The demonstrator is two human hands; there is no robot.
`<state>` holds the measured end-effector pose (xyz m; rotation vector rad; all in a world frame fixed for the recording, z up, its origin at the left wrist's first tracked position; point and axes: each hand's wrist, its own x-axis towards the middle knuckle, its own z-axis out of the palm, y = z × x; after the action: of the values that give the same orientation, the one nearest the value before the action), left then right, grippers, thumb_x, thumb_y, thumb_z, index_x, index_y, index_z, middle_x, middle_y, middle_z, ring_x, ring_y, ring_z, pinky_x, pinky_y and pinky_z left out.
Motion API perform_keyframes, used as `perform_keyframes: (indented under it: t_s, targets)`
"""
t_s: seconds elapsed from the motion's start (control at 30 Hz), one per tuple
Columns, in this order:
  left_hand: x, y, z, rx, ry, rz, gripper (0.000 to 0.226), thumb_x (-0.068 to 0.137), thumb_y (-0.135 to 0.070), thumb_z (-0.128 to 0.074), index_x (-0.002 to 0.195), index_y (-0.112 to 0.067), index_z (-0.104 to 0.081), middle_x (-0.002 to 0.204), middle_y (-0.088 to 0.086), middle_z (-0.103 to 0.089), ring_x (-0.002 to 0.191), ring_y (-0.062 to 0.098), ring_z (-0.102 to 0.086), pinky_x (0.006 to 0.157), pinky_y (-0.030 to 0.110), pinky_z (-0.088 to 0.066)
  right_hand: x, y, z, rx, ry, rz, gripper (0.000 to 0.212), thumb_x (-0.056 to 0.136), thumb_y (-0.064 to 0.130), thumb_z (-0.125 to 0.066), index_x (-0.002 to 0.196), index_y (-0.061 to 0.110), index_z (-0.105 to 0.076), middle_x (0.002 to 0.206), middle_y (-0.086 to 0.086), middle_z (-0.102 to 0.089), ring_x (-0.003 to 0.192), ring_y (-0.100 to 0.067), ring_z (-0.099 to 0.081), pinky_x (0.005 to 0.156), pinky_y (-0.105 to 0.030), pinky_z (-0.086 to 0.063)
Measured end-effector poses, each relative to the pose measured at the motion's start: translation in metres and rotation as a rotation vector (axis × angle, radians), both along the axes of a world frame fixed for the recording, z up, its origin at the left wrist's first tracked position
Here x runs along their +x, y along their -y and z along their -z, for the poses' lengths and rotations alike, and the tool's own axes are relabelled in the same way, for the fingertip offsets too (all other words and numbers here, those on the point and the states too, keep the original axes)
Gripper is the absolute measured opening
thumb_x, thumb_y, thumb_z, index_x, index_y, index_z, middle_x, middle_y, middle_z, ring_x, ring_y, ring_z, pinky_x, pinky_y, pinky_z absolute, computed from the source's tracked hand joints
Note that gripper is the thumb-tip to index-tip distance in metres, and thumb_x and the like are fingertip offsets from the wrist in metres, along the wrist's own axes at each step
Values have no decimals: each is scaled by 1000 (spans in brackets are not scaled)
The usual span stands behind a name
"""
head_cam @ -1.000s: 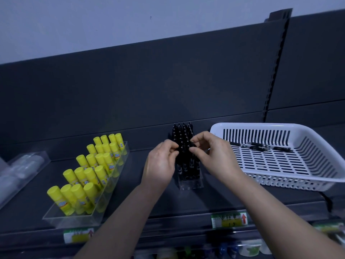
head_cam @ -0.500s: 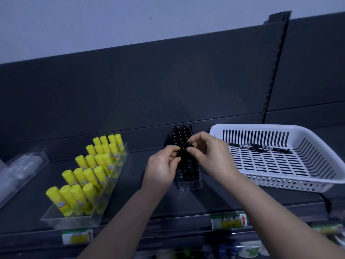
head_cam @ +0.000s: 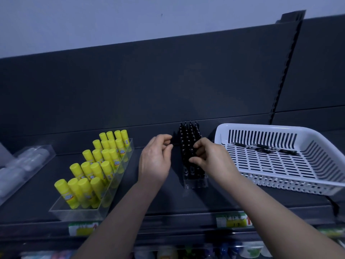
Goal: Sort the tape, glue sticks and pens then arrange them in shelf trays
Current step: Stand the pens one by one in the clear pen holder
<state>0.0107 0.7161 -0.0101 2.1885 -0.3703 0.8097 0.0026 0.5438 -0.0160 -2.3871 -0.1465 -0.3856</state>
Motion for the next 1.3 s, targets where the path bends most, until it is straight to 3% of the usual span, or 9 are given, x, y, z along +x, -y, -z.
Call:
perform_keyframes:
  t_s: [0.1, 0.23, 0.4, 0.67, 0.8, 0.9, 1.13, 1.2, 1.3]
  targets:
    - [3, 10, -11, 4, 40, 14, 20, 88, -3, -61, 105, -12, -66, 94, -7, -60, 79, -2, -52, 77, 17, -46, -4, 9, -8, -31, 59, -5, 28, 78, 28, -76, 99, 26, -57, 85, 11, -67, 79, -12, -64, 76, -32, -52]
    - [10, 42, -25, 65, 39, 66, 20, 88, -4, -59, 102, -15, -67, 96, -8, -64, 85, 4, -58, 81, 20, -46, -9, 44, -24, -314, 116, 78, 10, 86, 26, -62, 96, 29, -61, 91, 11, -67, 89, -15, -63, 71, -30, -48]
    - [25, 108, -33, 225, -4, 117, 21, 90, -9, -57, 106, -19, -66, 102, -8, -63, 99, 11, -55, 85, 23, -44, -8, 113, -17, -500, 24, 174, 21, 89, 24, -56, 107, 32, -63, 108, 10, -65, 102, -16, -62, 73, -29, -46]
    - [66, 232, -14, 548, -256, 239, 23, 91, -15, -54, 110, -22, -65, 116, -5, -64, 113, 16, -50, 92, 31, -42, -10, 237, -6, -541, -144, 335, 20, 89, 18, -54, 102, 30, -64, 101, 8, -68, 92, -19, -63, 66, -29, -48]
    - [87, 289, 10, 787, -439, 307, 22, 88, -11, -54, 101, -22, -68, 101, 2, -66, 97, 24, -59, 81, 37, -52, -6, 290, 0, -517, -227, 389, 23, 87, 15, -52, 99, 31, -63, 99, 6, -67, 94, -22, -61, 70, -30, -47]
    - [101, 317, 27, 933, -463, 324, 26, 85, -3, -52, 97, -21, -67, 93, 3, -64, 87, 26, -61, 73, 37, -53, 2, 312, 5, -492, -261, 372, 30, 86, 12, -52, 106, 33, -64, 104, 2, -66, 97, -24, -61, 72, -30, -46]
    - [118, 334, 43, 1224, -387, 314, 14, 90, -12, -55, 98, -19, -64, 96, 1, -63, 92, 21, -54, 82, 39, -49, 41, 324, 10, -518, -362, 289, 38, 81, -6, -47, 109, 15, -64, 108, -6, -64, 95, -27, -62, 74, -32, -50]
    - [117, 328, 39, 1197, -363, 340, 11, 92, -20, -52, 100, -23, -60, 97, -4, -61, 94, 19, -50, 83, 35, -43, 55, 319, 13, -550, -449, 230, 40, 83, -6, -45, 114, 12, -62, 113, -8, -61, 101, -27, -60, 74, -30, -49]
    - [107, 311, 25, 668, -390, 370, 13, 96, -27, -48, 104, -20, -57, 93, -7, -57, 92, 14, -51, 78, 32, -42, 65, 310, 25, -627, -585, 161, 22, 86, 6, -52, 105, 12, -61, 105, -5, -60, 99, -24, -60, 70, -27, -43]
